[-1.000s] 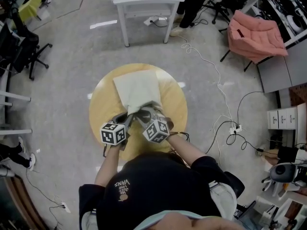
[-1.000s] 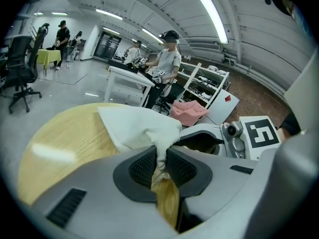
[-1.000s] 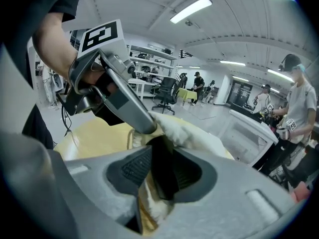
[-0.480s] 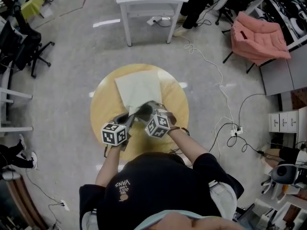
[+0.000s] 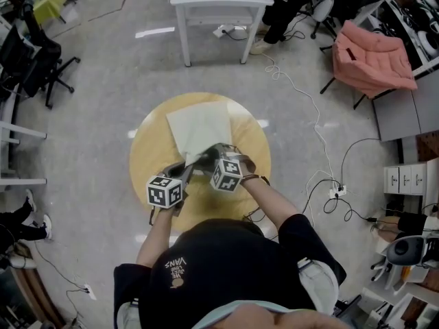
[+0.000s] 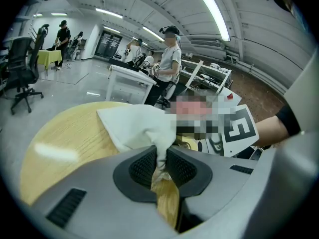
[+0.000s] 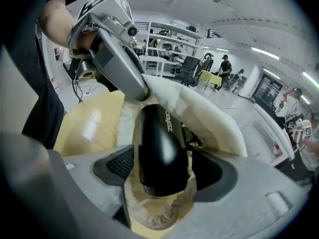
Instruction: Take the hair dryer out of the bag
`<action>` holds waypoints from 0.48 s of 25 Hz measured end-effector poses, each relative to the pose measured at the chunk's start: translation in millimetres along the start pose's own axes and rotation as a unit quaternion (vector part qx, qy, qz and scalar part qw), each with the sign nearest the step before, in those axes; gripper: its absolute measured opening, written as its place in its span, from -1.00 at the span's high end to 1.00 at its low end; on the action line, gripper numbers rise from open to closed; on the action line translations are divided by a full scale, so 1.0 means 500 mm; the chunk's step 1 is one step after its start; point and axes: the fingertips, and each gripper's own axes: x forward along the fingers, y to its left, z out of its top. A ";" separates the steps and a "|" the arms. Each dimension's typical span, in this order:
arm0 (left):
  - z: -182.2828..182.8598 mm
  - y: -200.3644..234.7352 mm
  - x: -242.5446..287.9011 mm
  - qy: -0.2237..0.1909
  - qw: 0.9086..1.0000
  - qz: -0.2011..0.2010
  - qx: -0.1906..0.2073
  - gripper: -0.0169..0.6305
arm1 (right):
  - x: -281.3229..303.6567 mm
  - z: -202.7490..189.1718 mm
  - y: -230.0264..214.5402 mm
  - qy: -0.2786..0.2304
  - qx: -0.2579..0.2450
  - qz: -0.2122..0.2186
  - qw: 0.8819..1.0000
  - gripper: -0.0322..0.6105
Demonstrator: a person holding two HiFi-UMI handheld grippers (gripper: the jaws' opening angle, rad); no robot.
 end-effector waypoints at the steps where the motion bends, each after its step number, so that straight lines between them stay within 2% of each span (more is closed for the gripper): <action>1: 0.000 0.001 0.001 0.001 1.000 0.000 0.000 0.78 | 0.003 -0.002 0.001 0.006 -0.005 0.007 1.000 -0.22; 6: -0.002 0.008 0.004 0.003 1.000 0.001 -0.004 0.78 | 0.011 0.001 0.003 0.029 -0.008 0.040 0.999 -0.24; 9: -0.003 0.008 0.007 0.006 1.000 0.000 -0.005 0.78 | 0.020 -0.003 0.004 0.048 -0.015 0.053 0.997 -0.37; 12: -0.007 0.012 0.009 0.009 1.000 0.002 -0.006 0.78 | 0.027 -0.001 0.005 0.059 -0.028 0.065 0.996 -0.38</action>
